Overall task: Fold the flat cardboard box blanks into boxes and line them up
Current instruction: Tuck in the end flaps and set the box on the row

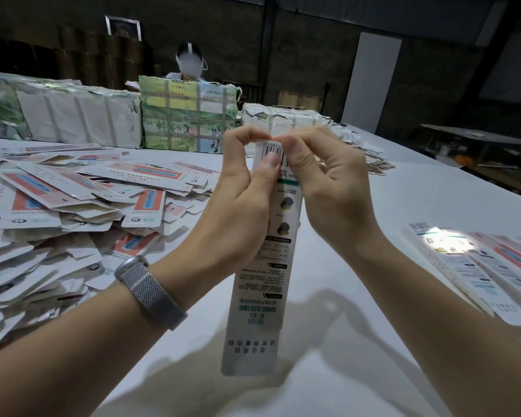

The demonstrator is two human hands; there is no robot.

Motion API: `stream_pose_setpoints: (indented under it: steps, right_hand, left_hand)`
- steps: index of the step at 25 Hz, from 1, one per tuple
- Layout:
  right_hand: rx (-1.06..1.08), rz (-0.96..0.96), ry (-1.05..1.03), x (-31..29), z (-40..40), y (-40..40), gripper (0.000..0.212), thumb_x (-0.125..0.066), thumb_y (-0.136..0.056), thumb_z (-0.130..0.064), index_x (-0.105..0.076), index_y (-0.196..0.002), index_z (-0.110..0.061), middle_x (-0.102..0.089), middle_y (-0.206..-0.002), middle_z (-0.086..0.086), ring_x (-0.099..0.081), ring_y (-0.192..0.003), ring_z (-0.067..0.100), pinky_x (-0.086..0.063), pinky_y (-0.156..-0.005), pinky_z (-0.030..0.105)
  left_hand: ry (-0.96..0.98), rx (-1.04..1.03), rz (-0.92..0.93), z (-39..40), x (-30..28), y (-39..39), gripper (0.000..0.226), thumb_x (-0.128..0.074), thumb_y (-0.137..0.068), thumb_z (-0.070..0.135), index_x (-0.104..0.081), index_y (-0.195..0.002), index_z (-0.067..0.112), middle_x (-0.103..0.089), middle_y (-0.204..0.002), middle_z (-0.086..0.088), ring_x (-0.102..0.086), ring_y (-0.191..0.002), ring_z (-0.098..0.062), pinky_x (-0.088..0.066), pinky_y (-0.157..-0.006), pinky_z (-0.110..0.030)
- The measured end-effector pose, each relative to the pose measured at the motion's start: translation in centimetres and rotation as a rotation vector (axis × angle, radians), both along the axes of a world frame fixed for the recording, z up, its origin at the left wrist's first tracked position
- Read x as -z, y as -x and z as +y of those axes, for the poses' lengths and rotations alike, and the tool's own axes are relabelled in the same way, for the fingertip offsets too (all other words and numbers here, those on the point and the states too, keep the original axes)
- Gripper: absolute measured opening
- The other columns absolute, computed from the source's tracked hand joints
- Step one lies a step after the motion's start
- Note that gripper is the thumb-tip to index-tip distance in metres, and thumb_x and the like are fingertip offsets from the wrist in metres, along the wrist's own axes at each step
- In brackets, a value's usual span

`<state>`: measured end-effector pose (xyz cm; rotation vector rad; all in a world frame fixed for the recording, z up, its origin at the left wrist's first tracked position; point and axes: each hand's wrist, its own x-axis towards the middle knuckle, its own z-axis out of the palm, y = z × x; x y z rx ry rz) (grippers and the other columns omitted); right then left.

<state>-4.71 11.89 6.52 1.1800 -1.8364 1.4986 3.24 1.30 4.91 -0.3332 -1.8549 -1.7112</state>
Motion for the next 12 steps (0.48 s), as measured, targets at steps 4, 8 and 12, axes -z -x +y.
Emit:
stream_pose_setpoints:
  steps: [4,8,12]
  right_hand:
    - [0.285,0.193,-0.123,-0.1,-0.4,-1.5,0.031,-0.058,-0.095,-0.027,-0.067,-0.123,-0.016,-0.043,-0.108,-0.003,-0.049,-0.1,0.013,-0.048,-0.084,0.025]
    - [0.323,0.125,-0.421,-0.2,-0.7,-2.8,0.062,-0.048,-0.09,-0.049,-0.05,-0.144,-0.021,-0.036,-0.123,-0.002,-0.043,-0.11,0.019,-0.05,-0.089,0.041]
    - [0.389,0.14,-0.436,-0.4,-0.1,-1.9,0.062,-0.063,-0.087,-0.036,-0.046,-0.145,-0.023,-0.038,-0.127,0.0,-0.044,-0.114,0.022,-0.052,-0.089,0.043]
  left_hand:
    - [-0.193,0.028,-0.056,-0.1,-0.7,0.7,0.006,-0.035,-0.11,0.026,-0.033,-0.108,0.031,-0.068,-0.091,-0.003,-0.065,-0.073,-0.015,-0.056,-0.06,-0.028]
    - [-0.357,0.146,-0.13,-0.9,-1.2,1.3,0.043,-0.03,-0.109,0.045,-0.035,-0.135,0.012,-0.072,-0.112,-0.007,-0.072,-0.1,-0.022,-0.056,-0.094,-0.047]
    - [-0.182,0.154,-0.179,-1.4,-0.8,1.7,0.042,-0.035,-0.103,0.053,-0.042,-0.13,0.022,-0.069,-0.125,-0.003,-0.07,-0.106,-0.018,-0.059,-0.089,-0.041]
